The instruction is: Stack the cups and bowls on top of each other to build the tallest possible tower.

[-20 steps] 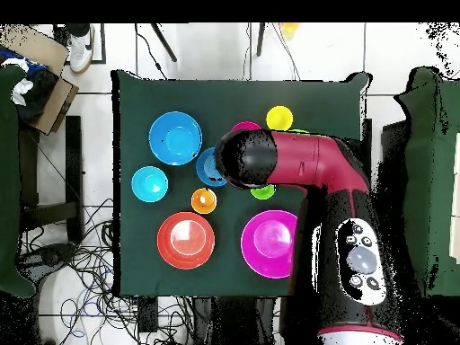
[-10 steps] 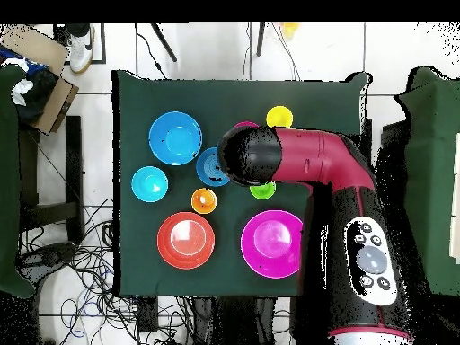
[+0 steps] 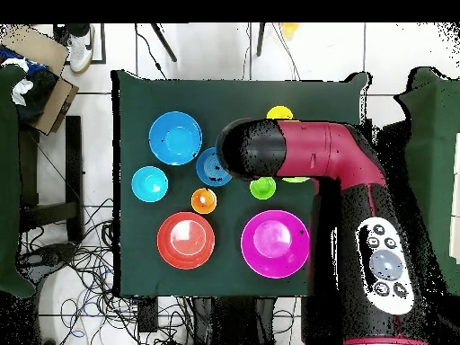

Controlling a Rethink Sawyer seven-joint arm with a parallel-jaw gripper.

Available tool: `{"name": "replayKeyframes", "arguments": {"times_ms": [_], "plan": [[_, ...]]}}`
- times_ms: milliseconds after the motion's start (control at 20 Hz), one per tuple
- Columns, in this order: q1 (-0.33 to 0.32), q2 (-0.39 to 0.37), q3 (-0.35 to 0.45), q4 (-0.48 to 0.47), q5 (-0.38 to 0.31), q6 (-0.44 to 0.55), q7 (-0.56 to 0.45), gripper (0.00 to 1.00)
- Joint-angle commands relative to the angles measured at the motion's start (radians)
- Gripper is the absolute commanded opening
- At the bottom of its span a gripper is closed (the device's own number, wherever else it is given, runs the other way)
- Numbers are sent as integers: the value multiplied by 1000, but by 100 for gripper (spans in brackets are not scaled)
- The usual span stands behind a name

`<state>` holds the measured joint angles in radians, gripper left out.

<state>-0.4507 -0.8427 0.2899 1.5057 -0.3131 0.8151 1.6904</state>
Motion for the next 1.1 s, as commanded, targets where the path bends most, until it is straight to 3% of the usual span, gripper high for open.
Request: {"name": "replayKeyframes", "arguments": {"times_ms": [50,350,1100], "plan": [[-20,-20,137,71,-76,135,-360,100],[-8,-59,93,130,-48,107,-182,100],[71,88,11,66,-108,-88,38,100]]}}
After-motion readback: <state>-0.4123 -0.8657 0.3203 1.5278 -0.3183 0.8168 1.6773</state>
